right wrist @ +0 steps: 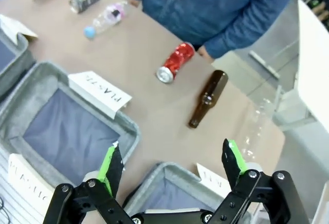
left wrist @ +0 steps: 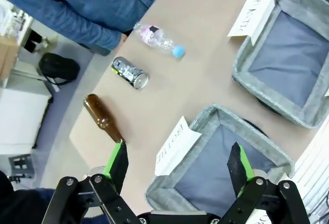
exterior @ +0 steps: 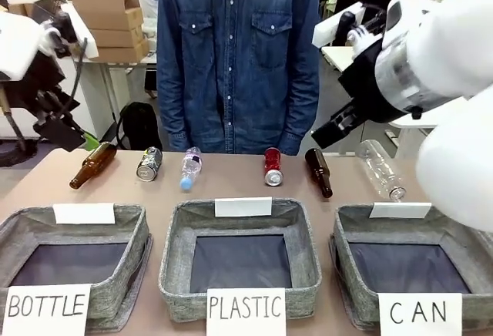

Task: Sort the can waste into the basket.
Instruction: Pick up the can waste from the table and place it in the right Fabric basket.

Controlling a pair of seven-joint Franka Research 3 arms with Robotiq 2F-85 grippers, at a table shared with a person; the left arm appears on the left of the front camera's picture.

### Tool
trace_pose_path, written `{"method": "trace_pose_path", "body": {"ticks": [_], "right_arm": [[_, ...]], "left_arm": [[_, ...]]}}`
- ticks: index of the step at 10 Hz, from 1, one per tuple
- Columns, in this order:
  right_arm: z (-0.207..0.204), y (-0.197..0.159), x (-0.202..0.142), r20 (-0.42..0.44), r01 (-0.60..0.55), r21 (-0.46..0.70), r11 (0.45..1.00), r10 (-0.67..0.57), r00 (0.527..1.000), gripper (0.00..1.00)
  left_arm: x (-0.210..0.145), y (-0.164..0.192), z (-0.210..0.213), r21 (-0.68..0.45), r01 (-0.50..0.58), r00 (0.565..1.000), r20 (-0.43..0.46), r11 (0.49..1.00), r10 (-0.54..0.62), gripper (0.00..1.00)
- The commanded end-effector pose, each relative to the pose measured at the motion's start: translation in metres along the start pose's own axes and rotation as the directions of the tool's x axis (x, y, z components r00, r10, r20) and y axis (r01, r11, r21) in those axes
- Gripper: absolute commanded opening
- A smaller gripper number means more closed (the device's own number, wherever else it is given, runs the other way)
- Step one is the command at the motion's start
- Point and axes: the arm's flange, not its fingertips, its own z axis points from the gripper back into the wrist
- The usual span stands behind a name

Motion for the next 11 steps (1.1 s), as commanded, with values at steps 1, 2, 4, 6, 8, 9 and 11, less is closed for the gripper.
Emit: {"method": "trace_pose_path", "body": {"ticks": [1, 2, 4, 6, 8, 9, 11], "right_arm": [[0.016, -0.012, -0.013, 0.028, 0.201, 0.153, 0.968, -0.207, 0.978, 1.00], [0.023, -0.034, -0.026, -0.063, 0.481, 0.358, 0.800, -0.493, 0.868, 1.00], [0.027, -0.071, -0.048, -0.359, 0.805, 0.437, 0.400, -0.744, 0.564, 1.00], [0.038, -0.107, -0.070, -0.433, 0.817, 0.565, 0.114, -0.802, 0.411, 1.00], [0.047, -0.140, -0.088, -0.451, 0.827, 0.562, 0.006, -0.835, 0.313, 1.00], [0.054, -0.158, -0.103, -0.438, 0.816, 0.577, -0.033, -0.856, 0.275, 1.00], [0.063, -0.170, -0.122, -0.287, 0.782, 0.623, 0.001, -0.930, 0.230, 1.00]], "left_arm": [[-0.002, 0.004, 0.013, -0.250, 0.038, 0.998, 0.060, 0.967, -0.024, 1.00], [-0.009, 0.021, 0.020, -0.422, -0.003, 0.989, 0.131, 0.907, 0.064, 1.00], [-0.031, 0.058, 0.028, -0.612, -0.127, 0.950, 0.151, 0.781, 0.273, 1.00], [-0.056, 0.089, 0.036, -0.720, -0.340, 0.820, 0.089, 0.605, 0.566, 1.00], [-0.090, 0.112, 0.036, -0.719, -0.492, 0.701, 0.009, 0.492, 0.713, 1.00], [-0.115, 0.123, 0.031, -0.706, -0.546, 0.645, -0.011, 0.451, 0.764, 1.00], [-0.156, 0.137, 0.023, -0.714, -0.606, 0.528, -0.031, 0.351, 0.848, 1.00]]}}
